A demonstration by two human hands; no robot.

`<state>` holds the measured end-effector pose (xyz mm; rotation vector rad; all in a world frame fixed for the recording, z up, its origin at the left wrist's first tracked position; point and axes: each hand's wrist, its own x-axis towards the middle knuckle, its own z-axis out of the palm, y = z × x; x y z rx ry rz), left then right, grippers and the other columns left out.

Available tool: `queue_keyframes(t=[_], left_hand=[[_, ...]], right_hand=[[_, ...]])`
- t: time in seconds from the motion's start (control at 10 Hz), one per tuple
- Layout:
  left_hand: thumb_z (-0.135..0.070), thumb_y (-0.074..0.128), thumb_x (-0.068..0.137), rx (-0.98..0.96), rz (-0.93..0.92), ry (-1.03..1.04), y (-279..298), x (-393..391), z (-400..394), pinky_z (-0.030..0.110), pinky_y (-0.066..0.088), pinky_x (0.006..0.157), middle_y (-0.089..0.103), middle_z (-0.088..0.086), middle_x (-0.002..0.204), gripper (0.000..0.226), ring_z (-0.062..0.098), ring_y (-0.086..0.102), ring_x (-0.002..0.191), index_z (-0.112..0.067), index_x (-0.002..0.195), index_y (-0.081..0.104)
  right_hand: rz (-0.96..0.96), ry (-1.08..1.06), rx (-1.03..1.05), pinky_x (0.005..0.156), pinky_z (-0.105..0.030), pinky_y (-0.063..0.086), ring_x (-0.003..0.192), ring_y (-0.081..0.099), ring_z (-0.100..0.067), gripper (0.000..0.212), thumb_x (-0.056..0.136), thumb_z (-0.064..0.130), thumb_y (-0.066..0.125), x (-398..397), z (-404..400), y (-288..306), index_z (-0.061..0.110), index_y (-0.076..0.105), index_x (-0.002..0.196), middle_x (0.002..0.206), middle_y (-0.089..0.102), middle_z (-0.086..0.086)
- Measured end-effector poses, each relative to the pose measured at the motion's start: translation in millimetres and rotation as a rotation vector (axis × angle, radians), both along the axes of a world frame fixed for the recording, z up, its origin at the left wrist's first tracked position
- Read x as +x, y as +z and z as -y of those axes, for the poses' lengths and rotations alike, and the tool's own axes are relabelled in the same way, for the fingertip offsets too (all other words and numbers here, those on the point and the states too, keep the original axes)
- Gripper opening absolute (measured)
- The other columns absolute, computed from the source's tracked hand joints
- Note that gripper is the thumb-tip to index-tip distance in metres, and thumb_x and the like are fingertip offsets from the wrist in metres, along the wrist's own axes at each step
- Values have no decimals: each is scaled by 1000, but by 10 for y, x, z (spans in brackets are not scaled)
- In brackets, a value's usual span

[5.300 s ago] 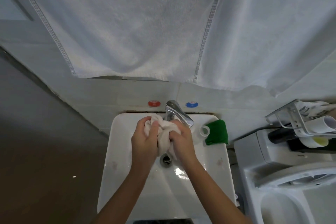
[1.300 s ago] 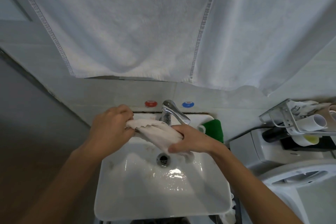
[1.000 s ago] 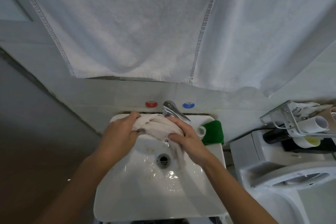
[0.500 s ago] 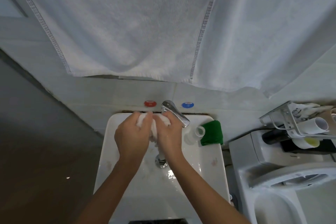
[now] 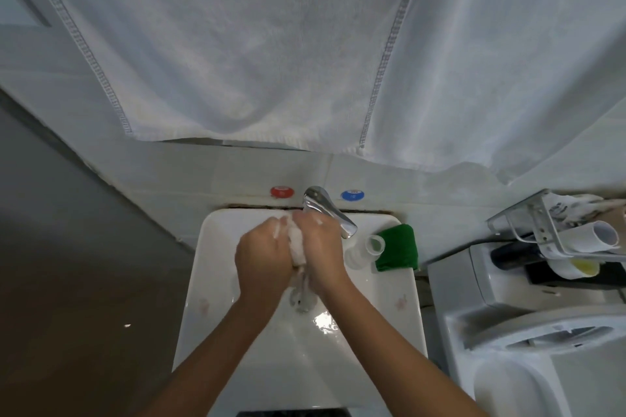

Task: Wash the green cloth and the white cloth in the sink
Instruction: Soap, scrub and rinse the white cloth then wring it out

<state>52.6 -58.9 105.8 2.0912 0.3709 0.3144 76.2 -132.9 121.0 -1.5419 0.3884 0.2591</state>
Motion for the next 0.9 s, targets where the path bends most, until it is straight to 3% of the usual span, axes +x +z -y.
queue_keyframes(t=[0.1, 0.2, 0.3, 0.4, 0.5, 0.6, 0.7, 0.8, 0.9], left_hand=[[-30, 44, 91, -58, -86, -13, 173, -76, 105, 26, 36, 49, 48, -2, 52, 36, 17, 43, 53, -20, 57, 49], [-43, 45, 86, -85, -162, -33, 18, 171, -69, 31, 47, 67, 60, 3, 69, 39, 28, 58, 70, -11, 75, 63], [-50, 32, 79, -32, 0, -32, 9, 99, 4, 37, 47, 63, 58, 11, 62, 58, 29, 56, 60, 0, 67, 60], [-36, 37, 85, 7, 56, -84, 99, -12, 92, 34, 39, 49, 46, 8, 49, 47, 24, 44, 46, -2, 54, 49], [-31, 47, 88, -8, -58, -21, -52, 197, -131, 35, 45, 62, 61, 15, 62, 42, 30, 59, 61, 0, 64, 60], [-28, 46, 91, 3, -33, 21, -35, 54, -70, 38, 44, 58, 56, 11, 56, 38, 26, 52, 54, -8, 59, 54], [-32, 45, 90, -42, 24, -15, 117, -102, 58, 32, 40, 53, 50, 1, 50, 38, 21, 47, 49, -14, 57, 50], [-31, 48, 93, -52, 29, 63, 5, 99, -136, 36, 40, 53, 49, 6, 49, 45, 25, 47, 49, -13, 52, 46], [-30, 47, 94, -22, 36, 77, 24, -1, -57, 34, 39, 49, 39, -3, 45, 48, 17, 40, 44, -20, 49, 37]], right_hand=[[-98, -9, 116, 74, -43, 47, 74, 57, -21, 11, 77, 31, 58, -4, 13, 111, 24, 59, 68, 71, 60, -1], [-53, 103, -33, 83, -37, 45, 95, 59, -27, 10, 93, 21, 55, -52, -18, -5, 16, 60, 86, 96, 63, -14], [-112, -15, -32, 82, -30, 43, 95, 58, -24, 16, 99, 16, 49, -7, 18, 21, 15, 63, 91, 94, 62, -5], [-140, -168, 171, 65, -36, 44, 65, 53, -21, 37, 90, 19, 54, 44, 5, 17, 27, 60, 54, 60, 56, 3], [-65, 23, -27, 81, -44, 52, 81, 61, -24, 22, 88, 30, 48, -98, -67, -12, 28, 59, 68, 78, 62, -1], [-28, -51, -66, 74, -37, 50, 74, 60, -21, 31, 94, 17, 54, -73, -40, -83, 22, 58, 64, 70, 60, -1], [9, -141, 25, 70, -35, 43, 65, 52, -15, 40, 92, 13, 57, 5, -53, -36, 27, 56, 55, 60, 54, 7], [28, -104, -3, 69, -35, 46, 71, 55, -18, 32, 92, 24, 56, -181, -147, -4, 27, 56, 60, 70, 55, -1], [22, -100, -24, 68, -37, 48, 69, 55, -19, 35, 94, 19, 57, -165, -109, 9, 25, 55, 59, 65, 55, 1]])
